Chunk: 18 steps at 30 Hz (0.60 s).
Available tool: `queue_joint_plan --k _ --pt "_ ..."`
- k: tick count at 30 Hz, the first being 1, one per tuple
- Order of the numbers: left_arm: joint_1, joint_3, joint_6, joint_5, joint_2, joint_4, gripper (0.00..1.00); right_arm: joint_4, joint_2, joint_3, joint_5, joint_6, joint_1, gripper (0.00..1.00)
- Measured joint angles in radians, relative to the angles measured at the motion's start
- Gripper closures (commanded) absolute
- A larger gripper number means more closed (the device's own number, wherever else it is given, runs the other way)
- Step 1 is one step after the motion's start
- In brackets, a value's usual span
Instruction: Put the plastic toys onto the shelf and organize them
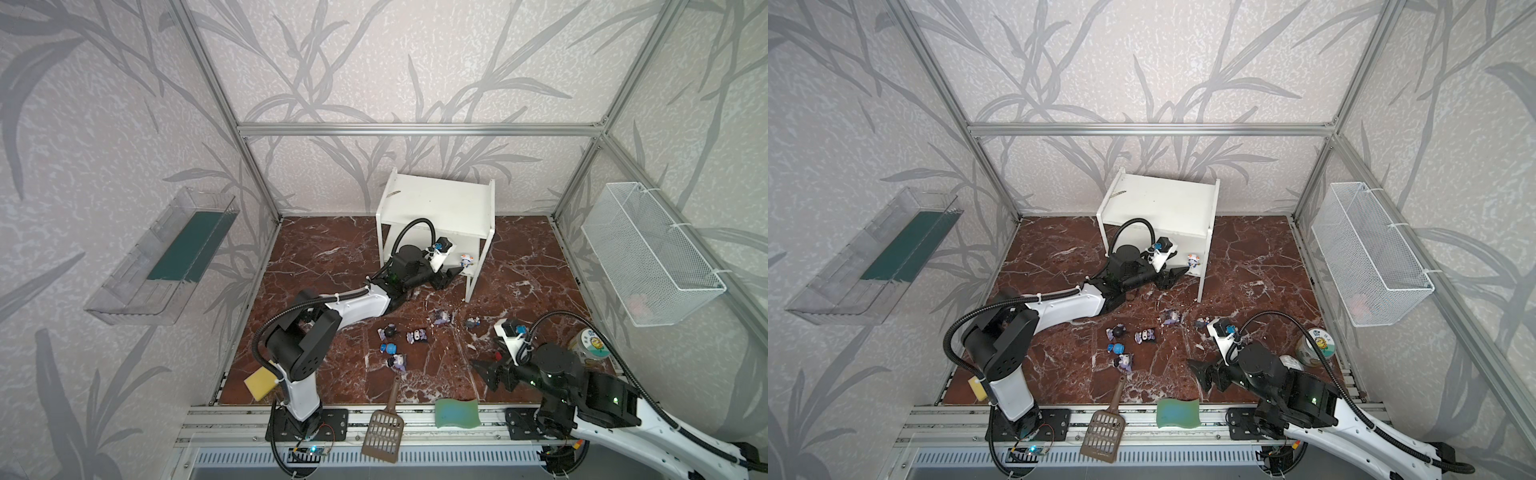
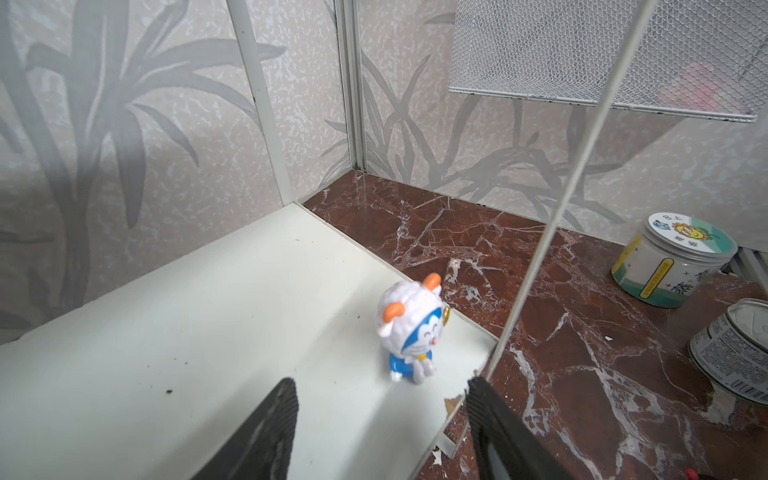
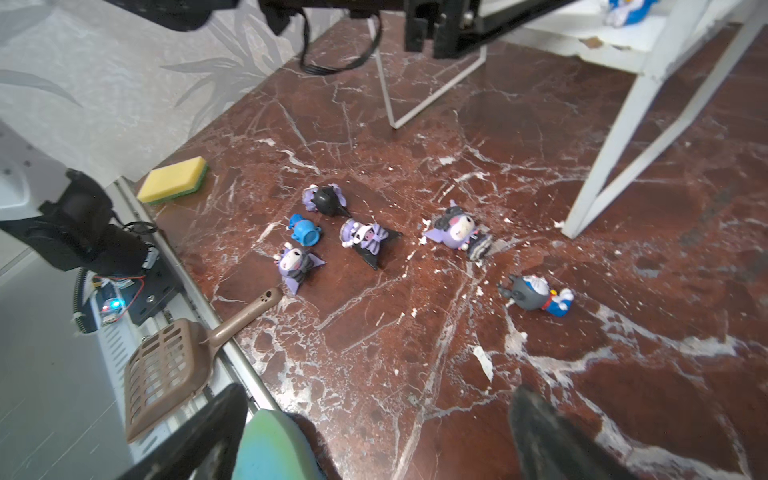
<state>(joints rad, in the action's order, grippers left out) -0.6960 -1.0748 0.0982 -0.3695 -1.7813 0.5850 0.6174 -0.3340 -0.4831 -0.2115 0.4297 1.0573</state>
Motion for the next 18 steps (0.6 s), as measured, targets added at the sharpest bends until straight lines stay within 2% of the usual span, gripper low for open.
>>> queue_joint_plan --k 4,6,9,12,16,18 --pt "0.0 0.075 -0.018 0.002 0.084 -0.018 0.18 0.119 -0.106 -0.084 -0.12 0.103 0.0 0.07" --pt "-0.002 0.122 -0.035 0.003 0.148 -0.039 0.01 0.177 -0.169 -0.122 -0.173 0.174 0.0 0.08" --pt "-0.011 0.178 -0.071 0.015 0.257 -0.099 0.01 0.244 -0.273 -0.145 -0.215 0.27 -0.034 0.1" --pt "-0.023 0.197 -0.104 0.037 0.366 -0.203 0.01 0.275 -0.359 -0.135 -0.198 0.336 -0.132 0.13" --pt "-0.052 0.255 -0.148 0.056 0.54 -0.299 0.01 0.275 -0.365 -0.07 -0.164 0.389 -0.239 0.33" --pt "-0.07 0.304 -0.164 0.068 0.629 -0.331 0.01 0.271 -0.344 -0.036 -0.143 0.406 -0.281 0.36"
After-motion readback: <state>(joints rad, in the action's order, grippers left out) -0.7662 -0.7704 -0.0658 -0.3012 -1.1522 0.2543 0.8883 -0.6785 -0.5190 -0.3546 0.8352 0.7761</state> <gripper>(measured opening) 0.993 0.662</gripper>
